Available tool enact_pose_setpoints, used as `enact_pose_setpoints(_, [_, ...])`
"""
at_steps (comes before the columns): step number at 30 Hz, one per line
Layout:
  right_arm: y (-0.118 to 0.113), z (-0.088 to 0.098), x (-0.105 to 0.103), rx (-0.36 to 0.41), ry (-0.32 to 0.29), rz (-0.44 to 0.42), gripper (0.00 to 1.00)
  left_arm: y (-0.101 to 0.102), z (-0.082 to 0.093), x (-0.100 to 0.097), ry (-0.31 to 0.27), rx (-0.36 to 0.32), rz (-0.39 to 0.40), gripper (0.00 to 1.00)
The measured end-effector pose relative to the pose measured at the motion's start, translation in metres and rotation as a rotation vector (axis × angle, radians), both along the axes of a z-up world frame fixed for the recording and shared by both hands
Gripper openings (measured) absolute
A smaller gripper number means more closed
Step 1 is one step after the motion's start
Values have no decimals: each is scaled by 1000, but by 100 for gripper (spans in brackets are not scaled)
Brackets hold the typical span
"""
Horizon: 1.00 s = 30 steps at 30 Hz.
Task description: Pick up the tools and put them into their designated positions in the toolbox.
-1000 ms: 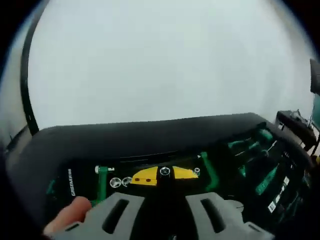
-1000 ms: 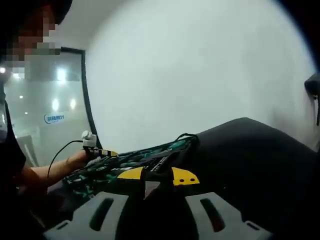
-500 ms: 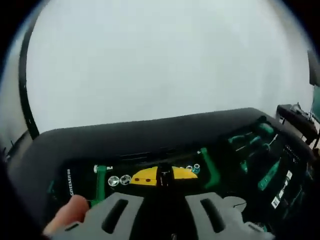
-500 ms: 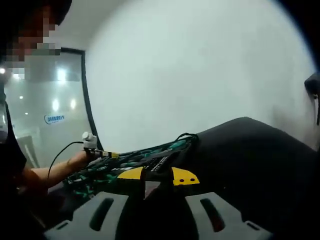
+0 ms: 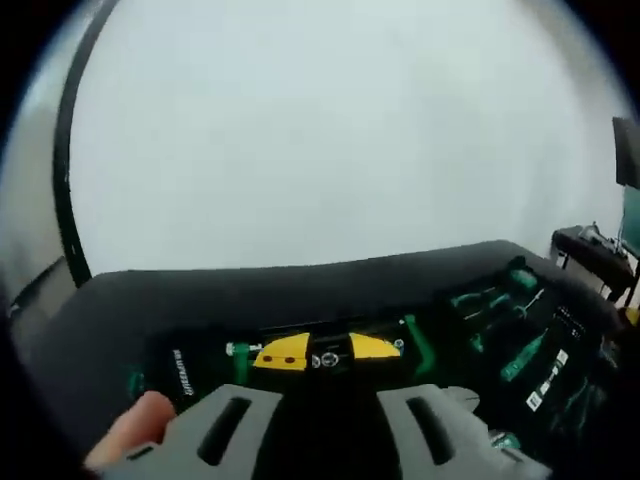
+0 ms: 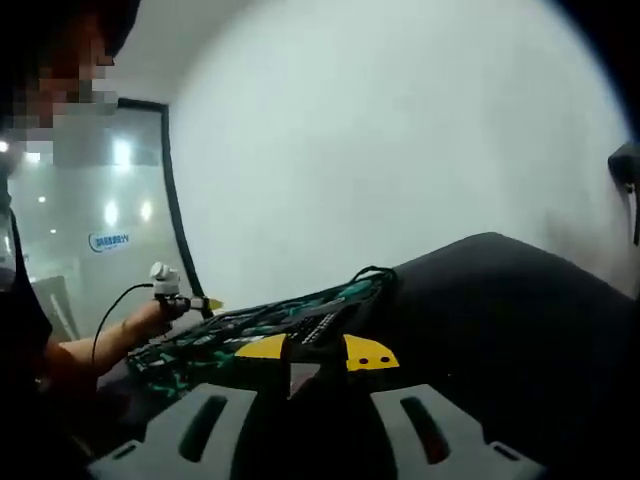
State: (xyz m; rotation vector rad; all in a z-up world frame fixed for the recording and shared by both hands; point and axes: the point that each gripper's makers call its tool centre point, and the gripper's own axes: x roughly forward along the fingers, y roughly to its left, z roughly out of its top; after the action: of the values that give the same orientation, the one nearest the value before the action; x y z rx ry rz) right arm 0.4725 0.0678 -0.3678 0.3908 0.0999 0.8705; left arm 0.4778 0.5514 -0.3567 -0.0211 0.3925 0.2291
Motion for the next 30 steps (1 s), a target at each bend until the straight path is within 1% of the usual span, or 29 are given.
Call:
enact_pose_setpoints(2, [1, 0, 0, -5, -2, 1, 17, -5, -9, -3, 37, -52, -1, 15])
enact_pose_setpoints(3, [1, 0, -1, -6, -5, 1, 17, -9, -14, -1, 44, -89, -4, 18])
enact_pose_setpoints(4, [1, 0, -1, -6, -7, 0, 17, -13, -20, 2, 55, -96, -15, 20])
enact_pose_setpoints(5, [1, 1, -1, -4, -7, -1, 17, -16, -25, 5, 59, -96, -22, 20])
enact_pose_setpoints(7, [0, 1, -1, -1, -4, -3, 17, -21, -33, 9, 86, -79, -33, 19])
enact_pose_setpoints(11, [0, 0, -1, 0, -1, -3, 17, -22, -39, 19, 99, -66, -35, 18])
enact_pose_setpoints(14, [0, 1, 0, 3, -2, -2, 17, -22, -47, 23, 139, -48, -34, 15])
enact_pose_setpoints(17, [0, 2, 0, 11, -1, -4, 17, -23, -47, 24, 137, -60, -26, 13])
enact_pose_setpoints(18, [-1, 2, 0, 14, -1, -4, 17, -23, -47, 24, 138, -63, -25, 8])
enact_pose_setpoints(19, [-1, 2, 0, 16, -1, -4, 17, -21, -45, 26, 121, -70, -16, 7])
enact_pose_setpoints(20, [-1, 2, 0, 17, 0, -3, 17, -22, -46, 24, 132, -70, -15, 7])
enact_pose_setpoints(21, [-1, 2, 0, 17, 0, -2, 17, -22, -45, 24, 136, -60, -22, 1])
enact_pose_setpoints(22, [0, 2, 0, 16, 0, -1, 17, -21, -46, 20, 157, -89, -8, 0])
enact_pose_setpoints(23, [0, 2, 0, 16, 0, -1, 17, -20, -42, 21, 141, -83, -16, 0])
enact_pose_setpoints(24, [0, 2, -1, 16, 0, 0, 17, -22, -37, 22, 110, -103, -22, 0])
enact_pose_setpoints(26, [-1, 2, -1, 17, 1, -1, 17, -22, -37, 20, 119, -107, -22, 1])
enact_pose_setpoints(28, [-1, 3, -1, 18, 1, -1, 17, -19, -38, 18, 138, -93, -9, 2])
enact_pose_setpoints(29, [-1, 3, -1, 18, 0, -1, 17, -19, -38, 18, 148, -96, -7, 6])
enact_pose_setpoints(30, [-1, 3, -2, 18, 0, 0, 17, -21, -40, 17, 170, -110, -19, 13])
